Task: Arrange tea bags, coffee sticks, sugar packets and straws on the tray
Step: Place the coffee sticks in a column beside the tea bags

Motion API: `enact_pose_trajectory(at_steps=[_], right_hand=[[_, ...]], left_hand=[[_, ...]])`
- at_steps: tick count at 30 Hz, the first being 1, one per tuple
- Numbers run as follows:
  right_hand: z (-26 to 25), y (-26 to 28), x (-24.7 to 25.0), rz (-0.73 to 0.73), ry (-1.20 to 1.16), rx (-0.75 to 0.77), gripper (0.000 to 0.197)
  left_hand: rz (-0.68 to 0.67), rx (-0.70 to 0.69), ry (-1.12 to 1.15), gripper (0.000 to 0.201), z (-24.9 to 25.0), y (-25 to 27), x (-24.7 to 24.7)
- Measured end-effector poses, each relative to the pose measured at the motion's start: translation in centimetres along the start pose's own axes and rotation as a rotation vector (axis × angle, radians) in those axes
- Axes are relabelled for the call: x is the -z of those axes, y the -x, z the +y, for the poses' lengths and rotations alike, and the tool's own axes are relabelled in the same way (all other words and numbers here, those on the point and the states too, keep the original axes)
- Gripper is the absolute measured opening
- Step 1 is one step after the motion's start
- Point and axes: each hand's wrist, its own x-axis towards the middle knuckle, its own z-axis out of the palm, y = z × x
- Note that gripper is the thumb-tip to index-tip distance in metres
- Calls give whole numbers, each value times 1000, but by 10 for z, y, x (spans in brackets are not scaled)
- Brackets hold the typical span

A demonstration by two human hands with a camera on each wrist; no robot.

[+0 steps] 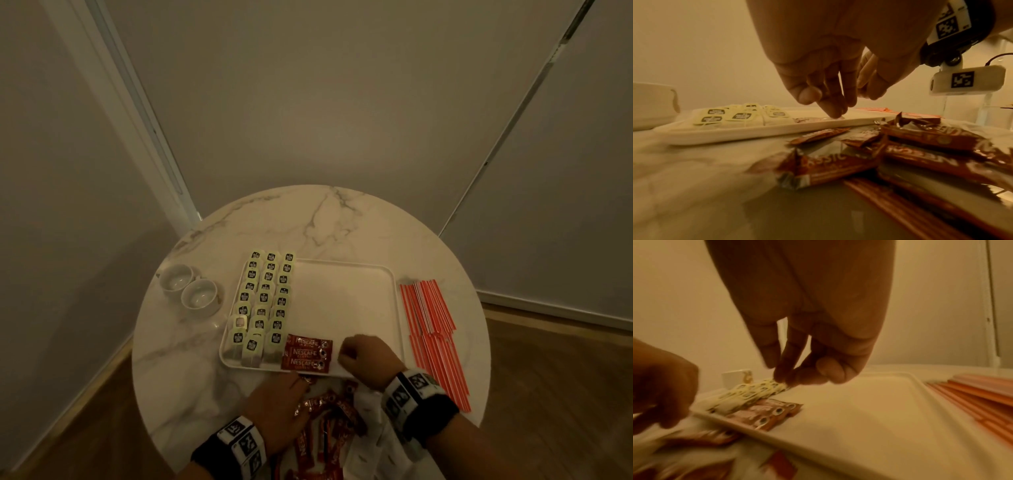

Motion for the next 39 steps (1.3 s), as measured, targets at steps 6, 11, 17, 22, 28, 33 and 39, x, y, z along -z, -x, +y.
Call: enact_pose_trajectory(at_steps=[6, 11, 17, 22, 28, 33, 39], right_hand=[[-9, 46, -27, -231, 281, 23, 50], [-6, 46, -46, -149, 341, 33, 35], [-12, 43, -46, -114, 273, -32, 23], [-15, 43, -25, -45, -24, -97, 11], [-24, 41, 3, -39, -928, -105, 9], [-45, 40, 15, -2, -948, 84, 12], [-57, 36, 25, 99, -922, 184, 15]], left_hand=[[-130, -1, -154, 64, 9, 3, -14], [-123, 62, -100, 36, 11, 4, -17], [-53, 74, 18, 33, 12, 3, -12], [-6, 180, 290, 17, 20, 1, 14], [191, 464, 1133, 14, 27, -8, 53], [169, 351, 1462, 20, 31, -18, 83], [300, 272, 1374, 9, 26, -17, 105]])
